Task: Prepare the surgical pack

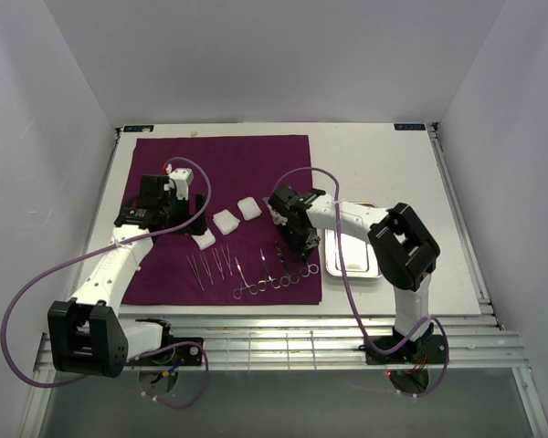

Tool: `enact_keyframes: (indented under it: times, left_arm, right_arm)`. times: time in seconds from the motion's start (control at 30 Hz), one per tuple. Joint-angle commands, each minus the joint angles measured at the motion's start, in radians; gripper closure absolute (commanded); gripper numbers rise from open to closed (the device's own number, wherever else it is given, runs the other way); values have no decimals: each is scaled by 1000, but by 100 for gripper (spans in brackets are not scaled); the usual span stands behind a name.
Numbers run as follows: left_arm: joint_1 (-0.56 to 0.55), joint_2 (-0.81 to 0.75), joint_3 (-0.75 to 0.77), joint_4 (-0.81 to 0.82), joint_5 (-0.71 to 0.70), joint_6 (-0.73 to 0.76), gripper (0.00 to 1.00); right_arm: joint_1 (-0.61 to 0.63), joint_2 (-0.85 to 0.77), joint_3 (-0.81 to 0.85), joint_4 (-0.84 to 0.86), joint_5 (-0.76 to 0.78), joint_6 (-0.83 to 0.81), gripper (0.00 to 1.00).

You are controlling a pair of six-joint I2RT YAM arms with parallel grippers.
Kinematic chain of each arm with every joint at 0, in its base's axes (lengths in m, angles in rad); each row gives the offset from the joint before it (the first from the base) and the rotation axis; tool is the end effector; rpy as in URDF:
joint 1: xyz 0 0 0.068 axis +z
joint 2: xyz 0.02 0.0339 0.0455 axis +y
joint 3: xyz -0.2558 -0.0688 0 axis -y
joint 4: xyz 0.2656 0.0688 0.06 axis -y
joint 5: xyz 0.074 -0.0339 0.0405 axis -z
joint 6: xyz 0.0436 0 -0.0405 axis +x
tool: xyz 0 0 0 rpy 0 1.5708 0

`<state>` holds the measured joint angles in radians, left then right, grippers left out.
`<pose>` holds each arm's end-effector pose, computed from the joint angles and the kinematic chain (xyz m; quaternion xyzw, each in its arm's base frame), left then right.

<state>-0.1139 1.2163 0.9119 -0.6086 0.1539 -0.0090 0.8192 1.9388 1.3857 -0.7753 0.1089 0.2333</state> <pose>0.2716 -0.0378 0.2384 0.0743 0.9410 -0.0924 0.3170 0.2750 0.2873 0.1498 -0.2799 0.9509 0.0139 0.1315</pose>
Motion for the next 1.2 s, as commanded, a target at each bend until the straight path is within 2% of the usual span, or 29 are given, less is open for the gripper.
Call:
enact_keyframes:
  times: [0.0,0.3,0.53,0.63,1.17]
  left_arm:
    - [5,-8,13,-3,16,-6,2]
    - [5,-9,13,-5,18,-8,2]
    - [5,-3,19,-3,13,-6,2]
    - [6,-1,19,-5,16,-6,2]
    - [13,0,25,-5,29,-3,2]
  right_arm:
    - [0,15,-26,11,-9,11,59]
    - [-8,20,-93,44,20,31,64]
    - [-8,29,-122,88,-6,37,80]
    - [-8,29,-119,82,5,38,92]
    - [-8,-58,-62,39,-3,28,92]
